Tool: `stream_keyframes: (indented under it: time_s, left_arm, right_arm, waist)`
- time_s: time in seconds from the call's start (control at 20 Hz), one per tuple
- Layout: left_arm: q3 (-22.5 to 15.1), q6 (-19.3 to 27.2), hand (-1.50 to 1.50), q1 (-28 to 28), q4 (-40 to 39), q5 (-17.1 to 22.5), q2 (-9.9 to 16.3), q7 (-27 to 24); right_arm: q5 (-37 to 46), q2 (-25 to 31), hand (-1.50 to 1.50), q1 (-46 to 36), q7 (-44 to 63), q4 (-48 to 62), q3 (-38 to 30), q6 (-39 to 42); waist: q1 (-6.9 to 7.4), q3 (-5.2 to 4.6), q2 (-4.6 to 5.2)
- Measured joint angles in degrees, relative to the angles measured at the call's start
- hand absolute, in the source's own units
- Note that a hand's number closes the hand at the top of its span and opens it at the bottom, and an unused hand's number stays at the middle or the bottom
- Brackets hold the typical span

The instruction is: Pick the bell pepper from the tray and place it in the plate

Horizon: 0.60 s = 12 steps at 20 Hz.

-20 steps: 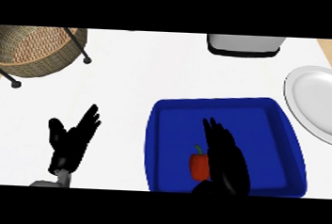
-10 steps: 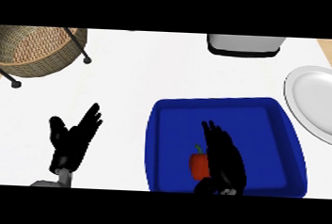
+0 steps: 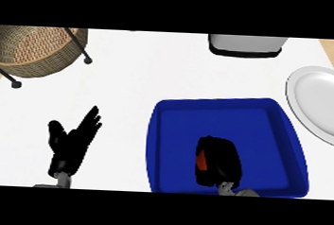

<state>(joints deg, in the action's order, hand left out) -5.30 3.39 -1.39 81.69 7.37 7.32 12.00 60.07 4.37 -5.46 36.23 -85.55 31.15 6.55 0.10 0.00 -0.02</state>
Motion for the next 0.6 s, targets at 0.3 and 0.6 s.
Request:
stream_keyframes:
  time_s: [0.3,0.6]
  left_arm:
    - [1.45,-0.89,0.00,0.95,-1.12,0.02,-0.12,-0.25]
    - [0.54,-0.49,0.00,0.24,-0.30,-0.98,-0.98,-0.13]
  right_arm:
    - [3.51,-0.14,1.50,-0.13,-1.40,0.59,-1.65,-4.28]
    - [5.59,-2.95,1.50,-2.94,0.47,1.57,-6.23,-13.54]
  waist:
    - [-0.06,-0.01,-0.03]
    - [-0.03,0.02,0.02]
